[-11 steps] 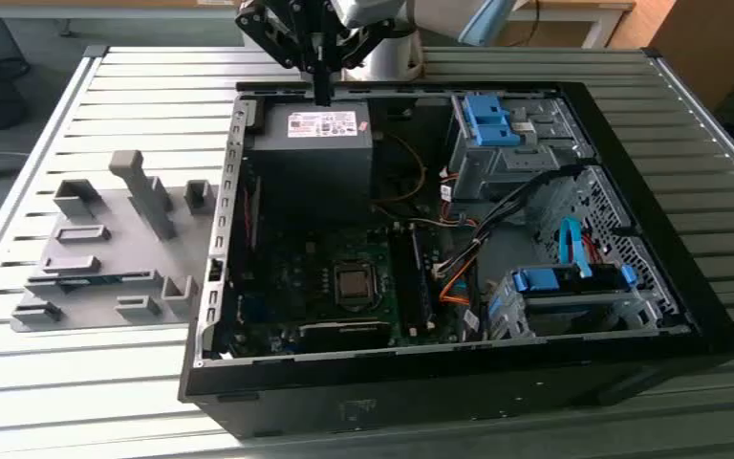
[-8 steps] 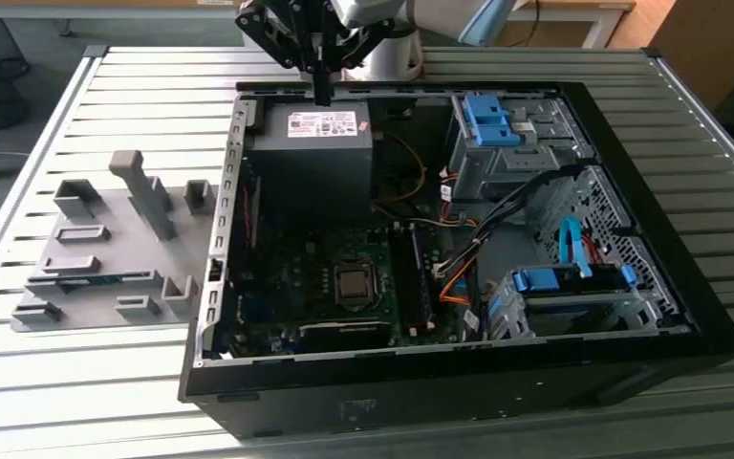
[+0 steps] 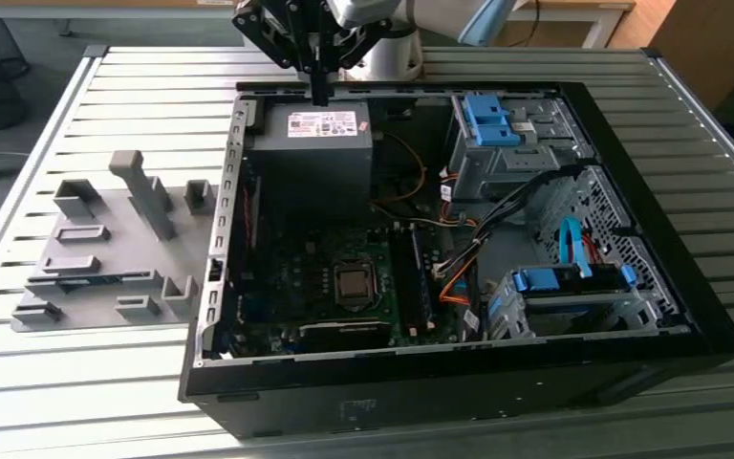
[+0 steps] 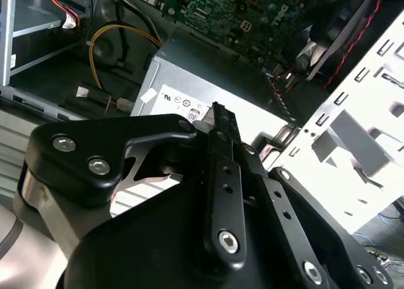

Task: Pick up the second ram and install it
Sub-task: 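Reach for the second ram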

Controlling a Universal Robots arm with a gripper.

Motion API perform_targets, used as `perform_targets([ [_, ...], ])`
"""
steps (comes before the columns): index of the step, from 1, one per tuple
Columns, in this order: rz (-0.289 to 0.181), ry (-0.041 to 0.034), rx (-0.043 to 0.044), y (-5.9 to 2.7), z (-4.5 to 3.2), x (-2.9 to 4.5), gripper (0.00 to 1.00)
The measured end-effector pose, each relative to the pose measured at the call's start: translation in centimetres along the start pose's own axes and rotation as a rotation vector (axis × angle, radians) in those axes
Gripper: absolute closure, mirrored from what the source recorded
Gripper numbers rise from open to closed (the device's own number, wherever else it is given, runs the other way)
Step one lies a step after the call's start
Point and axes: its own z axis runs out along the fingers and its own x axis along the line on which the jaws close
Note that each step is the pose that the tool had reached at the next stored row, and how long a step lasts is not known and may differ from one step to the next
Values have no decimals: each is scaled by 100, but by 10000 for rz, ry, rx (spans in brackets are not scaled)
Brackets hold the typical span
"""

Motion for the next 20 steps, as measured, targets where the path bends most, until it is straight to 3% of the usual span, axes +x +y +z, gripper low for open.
perform_targets([
  [20, 0, 0, 0, -4, 0, 55, 89],
])
